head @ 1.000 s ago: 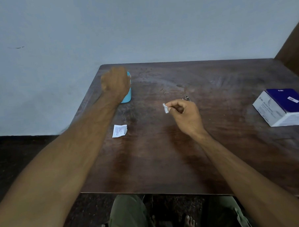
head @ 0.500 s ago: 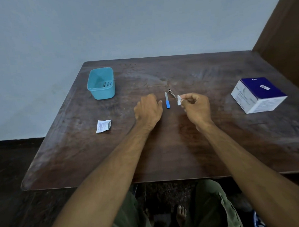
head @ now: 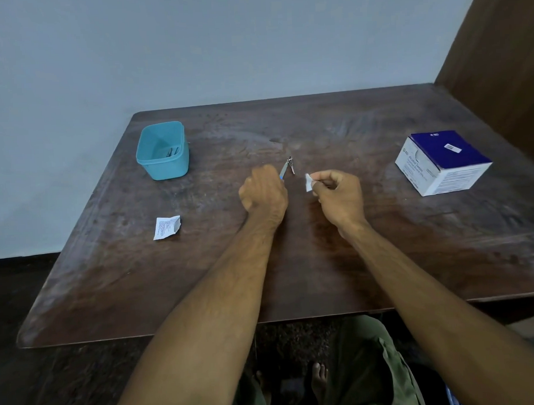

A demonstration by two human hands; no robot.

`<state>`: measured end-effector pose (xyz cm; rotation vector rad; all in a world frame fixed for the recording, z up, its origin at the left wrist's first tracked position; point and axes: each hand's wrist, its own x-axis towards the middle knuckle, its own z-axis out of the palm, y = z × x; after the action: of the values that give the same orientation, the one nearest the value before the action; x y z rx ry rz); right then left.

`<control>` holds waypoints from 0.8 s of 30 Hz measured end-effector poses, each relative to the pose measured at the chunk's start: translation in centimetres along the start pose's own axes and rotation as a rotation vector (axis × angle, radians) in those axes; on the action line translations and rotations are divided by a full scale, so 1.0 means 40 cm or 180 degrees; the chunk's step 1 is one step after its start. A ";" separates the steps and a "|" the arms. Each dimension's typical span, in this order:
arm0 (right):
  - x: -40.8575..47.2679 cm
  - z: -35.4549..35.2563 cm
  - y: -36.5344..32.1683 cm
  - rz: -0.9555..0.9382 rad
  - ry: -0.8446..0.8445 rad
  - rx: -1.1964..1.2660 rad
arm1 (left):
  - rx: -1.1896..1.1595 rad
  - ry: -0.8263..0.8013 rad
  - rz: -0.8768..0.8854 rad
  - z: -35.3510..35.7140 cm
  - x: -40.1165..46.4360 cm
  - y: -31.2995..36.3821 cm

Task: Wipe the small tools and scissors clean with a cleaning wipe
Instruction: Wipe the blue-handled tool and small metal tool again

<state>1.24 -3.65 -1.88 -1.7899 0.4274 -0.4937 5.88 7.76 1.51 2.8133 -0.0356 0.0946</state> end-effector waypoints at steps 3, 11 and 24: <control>-0.005 -0.002 -0.002 0.0010 -0.0018 -0.0012 | -0.0412 -0.0118 -0.0342 -0.002 0.001 -0.002; -0.033 -0.014 -0.008 -0.0122 -0.0046 0.0028 | -0.1712 -0.0138 -0.0754 0.000 0.004 -0.062; -0.118 0.047 -0.078 -0.2097 -0.0475 -0.1530 | -0.2260 0.0720 0.0138 0.030 -0.183 -0.158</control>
<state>-1.64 1.16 0.13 -2.4185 -0.1872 -0.7457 -1.14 13.46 -2.16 2.0803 -0.0631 0.3370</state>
